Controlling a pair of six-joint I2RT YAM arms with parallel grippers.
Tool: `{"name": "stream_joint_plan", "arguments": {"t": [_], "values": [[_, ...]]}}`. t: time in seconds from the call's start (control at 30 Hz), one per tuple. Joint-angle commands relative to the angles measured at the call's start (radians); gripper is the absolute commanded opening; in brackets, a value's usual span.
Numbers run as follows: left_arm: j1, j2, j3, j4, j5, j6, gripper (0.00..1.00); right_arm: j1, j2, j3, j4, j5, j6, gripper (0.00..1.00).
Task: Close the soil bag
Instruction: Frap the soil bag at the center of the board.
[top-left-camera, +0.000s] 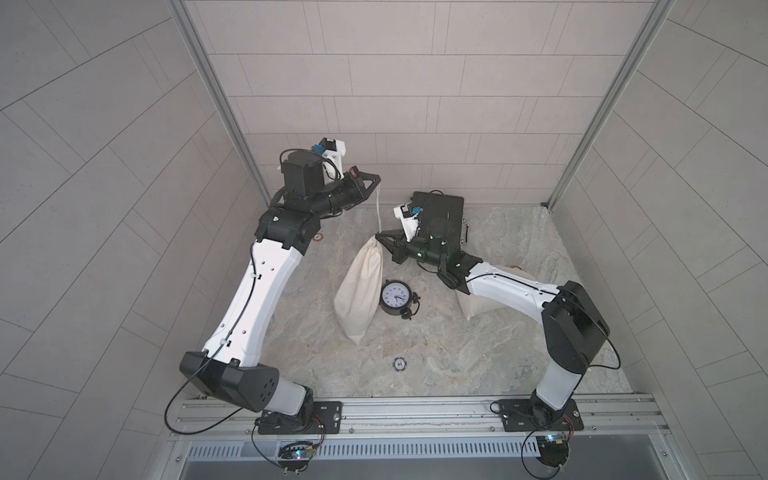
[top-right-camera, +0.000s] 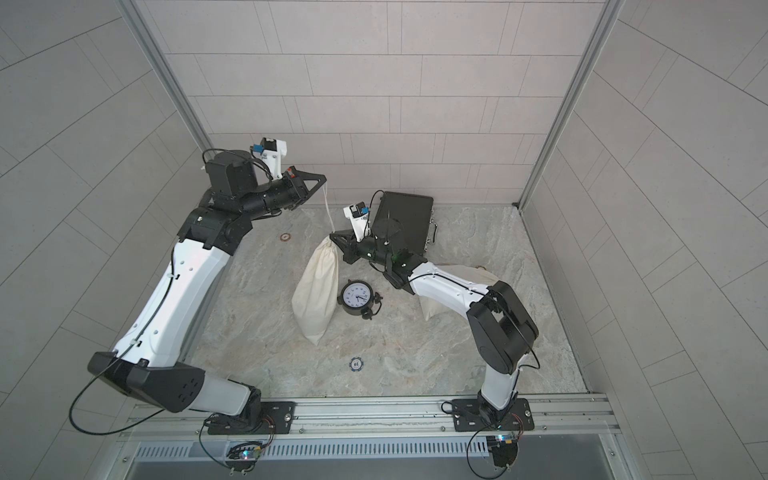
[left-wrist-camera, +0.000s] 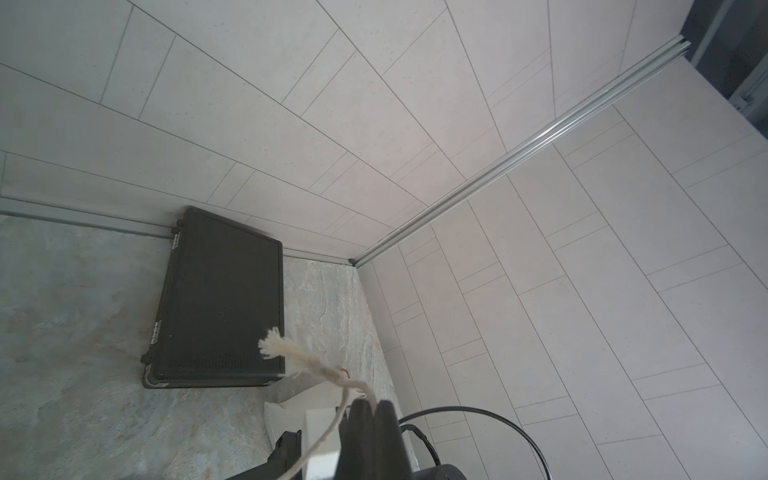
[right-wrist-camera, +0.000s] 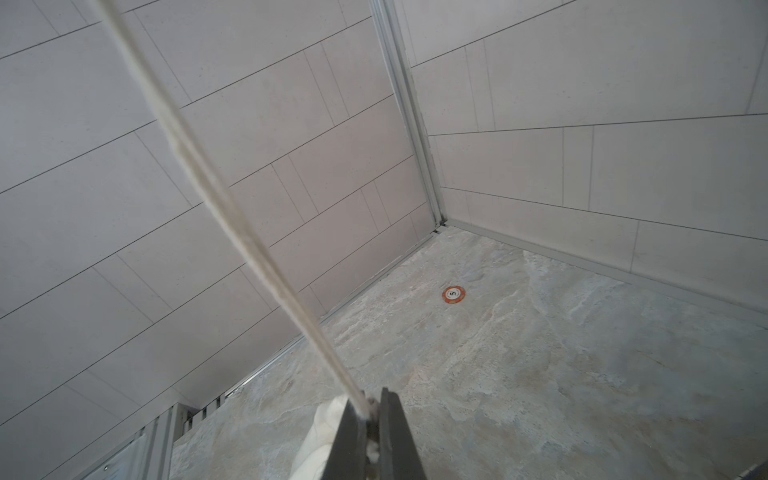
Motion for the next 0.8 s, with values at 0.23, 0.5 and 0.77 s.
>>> {"name": "stream_joint_plan", "arguments": {"t": [0.23,0.5,0.77], "values": [[0.047,-0.031,0.120,0.239,0.067,-0.053,0.00,-0.064,0.092,-0.159,-0.250,0.060,0.044,0.08],[-0.063,-0.048,-0.034,0.289,0.091,-0.020,0.00,-0.063,-0.006,-0.141,-0.177,-0.095,0.001,0.16],[-0.126,-0.034,-0.173,0.351,0.069,-0.023,0.00,-0.061,-0.098,-0.103,-0.029,-0.172,0.017,0.38]]}}
